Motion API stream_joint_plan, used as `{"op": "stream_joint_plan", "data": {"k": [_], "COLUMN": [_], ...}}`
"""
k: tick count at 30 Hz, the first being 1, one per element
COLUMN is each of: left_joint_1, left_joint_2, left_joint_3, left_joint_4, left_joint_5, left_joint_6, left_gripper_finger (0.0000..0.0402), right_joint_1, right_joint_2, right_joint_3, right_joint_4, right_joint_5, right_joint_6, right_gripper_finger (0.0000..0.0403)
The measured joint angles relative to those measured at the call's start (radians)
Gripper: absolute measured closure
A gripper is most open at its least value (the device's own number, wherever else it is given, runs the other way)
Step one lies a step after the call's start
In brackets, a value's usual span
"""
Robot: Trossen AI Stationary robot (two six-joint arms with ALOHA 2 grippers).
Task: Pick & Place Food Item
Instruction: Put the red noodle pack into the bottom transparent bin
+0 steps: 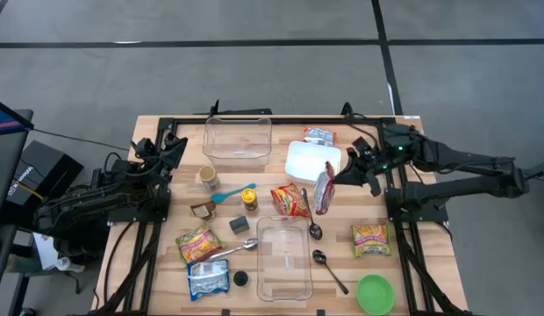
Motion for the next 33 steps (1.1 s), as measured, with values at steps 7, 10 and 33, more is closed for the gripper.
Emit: {"op": "stream_joint_plan", "data": {"k": [7, 10, 33], "left_joint_1": [0.0, 0.0, 0.0], "left_joint_2": [0.0, 0.0, 0.0], "left_joint_3": [0.0, 0.0, 0.0], "left_joint_4": [0.0, 0.0, 0.001], "left_joint_5": [0.0, 0.0, 0.0], "left_joint_6": [0.0, 0.0, 0.0], "left_gripper_finger": [0.0317, 0.0317, 0.0317], "right_joint_1": [0.087, 0.129, 0.302], "right_joint_2": [0.134, 0.195, 0.614], "right_joint_3": [0.099, 0.143, 0.313], "right_joint_4": [0.0, -0.004, 0.003], "right_joint_5": [0.0, -0.001, -0.002], "right_joint_6": [-0.065, -0.102, -0.302], "right_gripper_finger": [0.0403, 0.0403, 0.0403]}}
